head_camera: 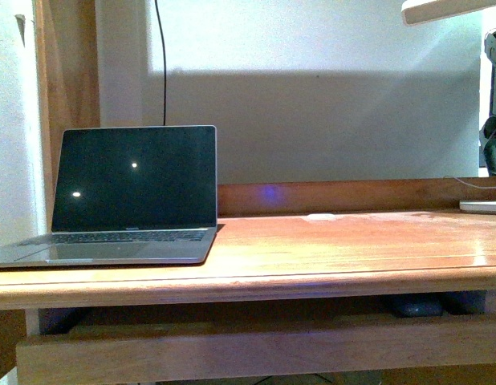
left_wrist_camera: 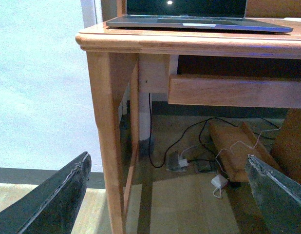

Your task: Place mouse

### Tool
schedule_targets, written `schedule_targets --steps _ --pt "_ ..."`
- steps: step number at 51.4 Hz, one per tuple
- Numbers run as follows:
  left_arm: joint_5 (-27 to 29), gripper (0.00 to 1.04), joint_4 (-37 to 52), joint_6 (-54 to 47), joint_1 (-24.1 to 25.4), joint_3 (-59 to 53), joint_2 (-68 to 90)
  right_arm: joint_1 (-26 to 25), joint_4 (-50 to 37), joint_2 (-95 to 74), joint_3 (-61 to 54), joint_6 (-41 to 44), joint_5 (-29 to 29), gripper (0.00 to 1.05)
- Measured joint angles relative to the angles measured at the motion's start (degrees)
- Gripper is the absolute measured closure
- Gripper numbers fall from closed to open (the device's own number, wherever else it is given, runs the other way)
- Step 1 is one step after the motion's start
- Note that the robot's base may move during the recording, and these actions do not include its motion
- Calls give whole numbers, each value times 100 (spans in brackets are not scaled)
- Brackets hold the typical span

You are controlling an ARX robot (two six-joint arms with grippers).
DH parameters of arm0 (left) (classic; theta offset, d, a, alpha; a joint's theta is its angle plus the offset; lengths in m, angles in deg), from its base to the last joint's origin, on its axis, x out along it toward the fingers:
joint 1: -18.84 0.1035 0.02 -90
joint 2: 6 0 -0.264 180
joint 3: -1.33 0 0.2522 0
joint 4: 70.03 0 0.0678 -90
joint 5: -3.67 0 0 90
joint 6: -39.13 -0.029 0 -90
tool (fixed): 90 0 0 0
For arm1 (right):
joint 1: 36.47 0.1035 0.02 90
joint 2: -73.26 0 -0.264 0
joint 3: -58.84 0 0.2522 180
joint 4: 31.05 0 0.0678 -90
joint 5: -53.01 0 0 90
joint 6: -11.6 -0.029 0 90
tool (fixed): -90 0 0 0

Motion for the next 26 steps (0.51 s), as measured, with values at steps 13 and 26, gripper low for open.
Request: schedule_targets --steps 13,26 --pt "538 8 -269 1331 -85 352 1580 0 0 0 0 0 0 7" --pt "-463 8 1606 120 393 1021 4065 0 0 0 0 0 0 7"
